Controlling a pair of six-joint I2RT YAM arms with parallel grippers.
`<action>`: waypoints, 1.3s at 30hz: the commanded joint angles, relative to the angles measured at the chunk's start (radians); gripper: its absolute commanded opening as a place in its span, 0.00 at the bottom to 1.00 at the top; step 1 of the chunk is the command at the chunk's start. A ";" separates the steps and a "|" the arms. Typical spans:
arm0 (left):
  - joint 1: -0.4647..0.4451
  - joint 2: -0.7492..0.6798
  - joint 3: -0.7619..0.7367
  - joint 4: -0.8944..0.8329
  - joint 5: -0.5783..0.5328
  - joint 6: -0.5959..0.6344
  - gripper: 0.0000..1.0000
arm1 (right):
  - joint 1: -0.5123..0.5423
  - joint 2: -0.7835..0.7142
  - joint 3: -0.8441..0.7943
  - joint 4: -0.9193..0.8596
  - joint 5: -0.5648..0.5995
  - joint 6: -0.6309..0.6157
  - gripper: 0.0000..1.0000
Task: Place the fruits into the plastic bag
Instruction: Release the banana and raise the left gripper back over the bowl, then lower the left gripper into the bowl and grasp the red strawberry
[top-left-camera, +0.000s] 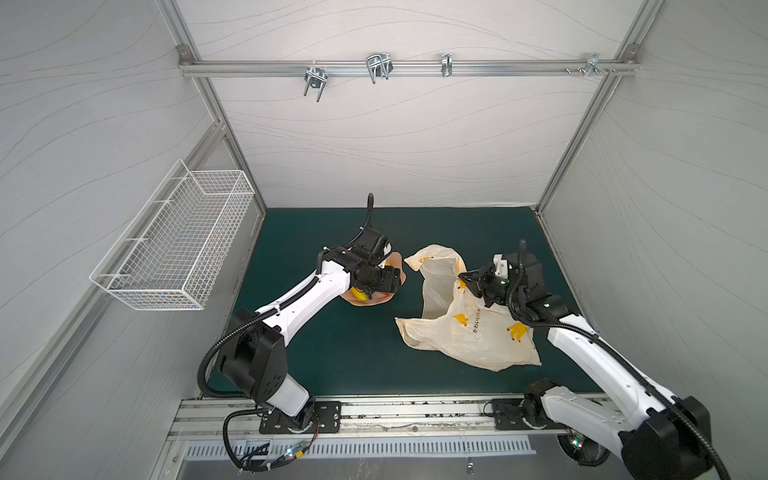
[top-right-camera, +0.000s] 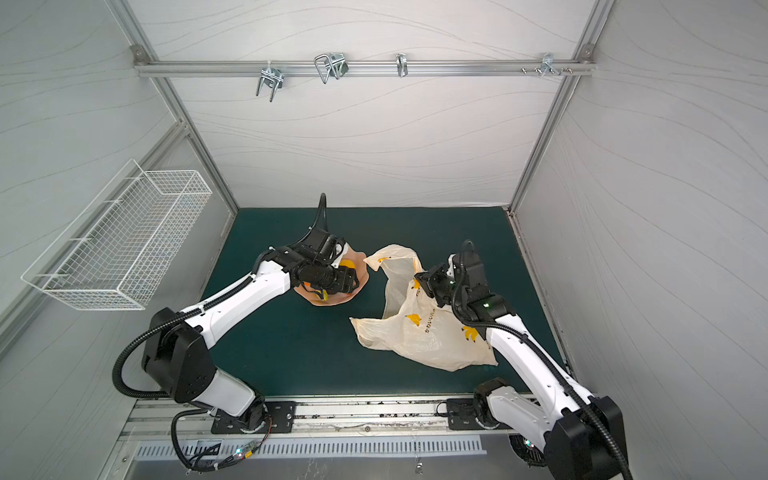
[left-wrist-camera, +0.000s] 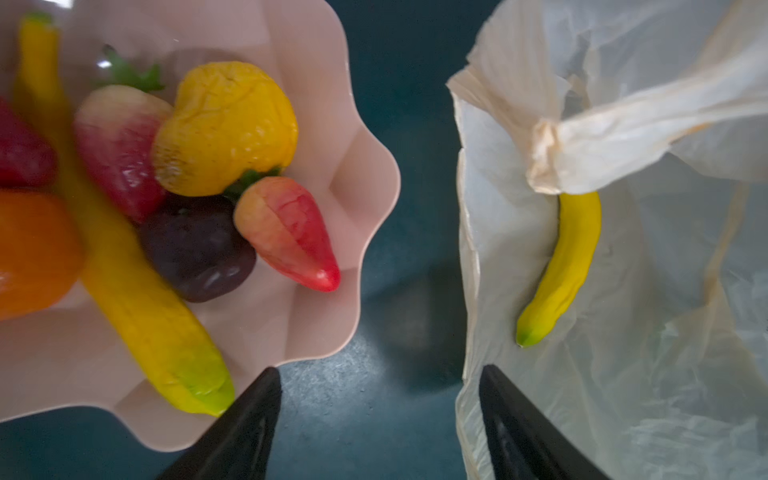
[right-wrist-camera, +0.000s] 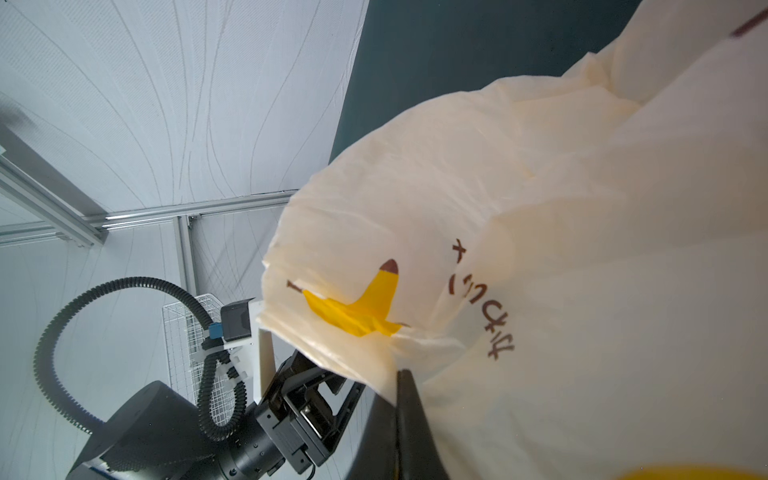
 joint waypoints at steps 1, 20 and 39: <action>0.000 0.045 0.066 -0.075 -0.113 0.034 0.81 | -0.005 -0.023 0.027 -0.031 0.013 -0.012 0.00; 0.003 0.297 0.220 -0.141 -0.208 -0.043 0.93 | -0.004 -0.047 0.023 -0.050 0.019 -0.024 0.00; 0.002 0.441 0.311 -0.152 -0.242 -0.049 0.72 | -0.005 -0.046 0.023 -0.043 0.014 -0.025 0.00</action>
